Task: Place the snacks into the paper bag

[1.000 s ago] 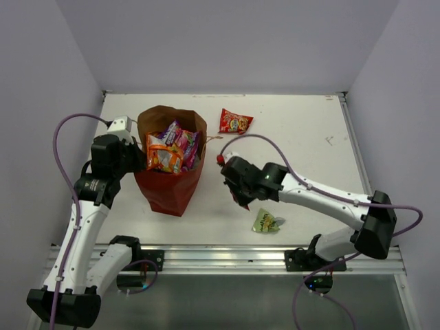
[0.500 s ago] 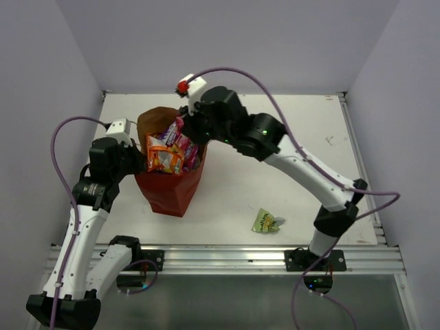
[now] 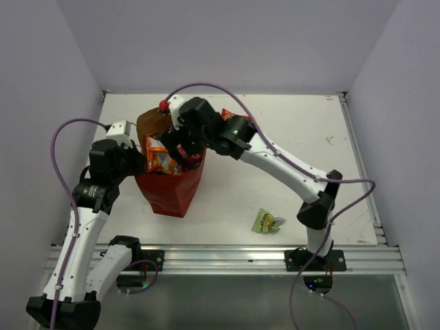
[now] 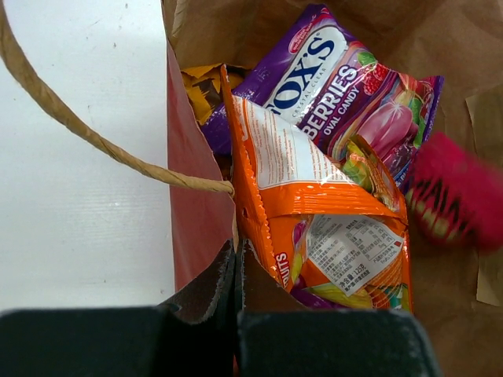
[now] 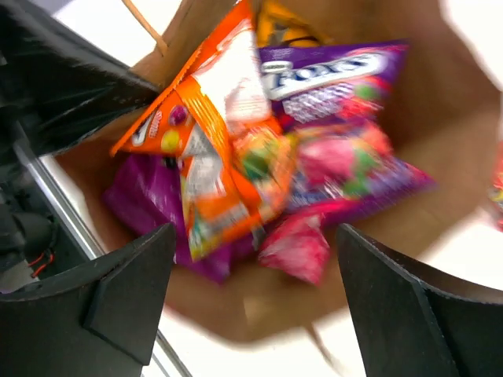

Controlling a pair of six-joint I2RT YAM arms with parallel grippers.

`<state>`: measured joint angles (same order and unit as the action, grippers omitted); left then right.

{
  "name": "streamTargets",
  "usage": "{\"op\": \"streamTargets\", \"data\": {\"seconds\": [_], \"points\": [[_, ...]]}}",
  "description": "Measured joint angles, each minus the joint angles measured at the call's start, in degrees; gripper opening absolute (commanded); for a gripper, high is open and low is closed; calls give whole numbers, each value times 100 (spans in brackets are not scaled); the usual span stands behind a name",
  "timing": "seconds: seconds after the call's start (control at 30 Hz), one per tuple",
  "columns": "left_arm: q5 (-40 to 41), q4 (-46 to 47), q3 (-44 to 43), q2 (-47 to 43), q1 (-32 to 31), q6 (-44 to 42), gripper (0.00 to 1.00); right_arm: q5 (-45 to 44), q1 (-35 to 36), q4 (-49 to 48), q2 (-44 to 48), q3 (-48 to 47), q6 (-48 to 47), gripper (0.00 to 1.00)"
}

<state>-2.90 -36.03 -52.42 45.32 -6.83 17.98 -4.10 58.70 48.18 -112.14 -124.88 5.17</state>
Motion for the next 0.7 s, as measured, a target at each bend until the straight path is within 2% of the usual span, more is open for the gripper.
{"op": "streamTargets", "data": {"seconds": [0.1,0.17,0.3,0.37,0.53,0.6,0.7], "points": [[-11,76,59,-4,0,2,0,-343,0,188,905,345,20,87],[-31,109,81,0,0,4,0,-540,0,238,1757,1029,125,87],[-85,129,81,26,0,35,0,-820,-22,197,3580,3447,608,86],[-105,144,81,42,0,44,0,-905,-26,166,4074,4638,990,85],[-142,164,81,66,-4,46,0,-975,-26,76,4052,6983,1919,85],[-146,168,81,83,-17,46,0,-973,-26,70,4013,7497,2232,85],[-151,175,81,101,-50,44,0,-970,-26,-7,3980,7726,2564,84]]}}
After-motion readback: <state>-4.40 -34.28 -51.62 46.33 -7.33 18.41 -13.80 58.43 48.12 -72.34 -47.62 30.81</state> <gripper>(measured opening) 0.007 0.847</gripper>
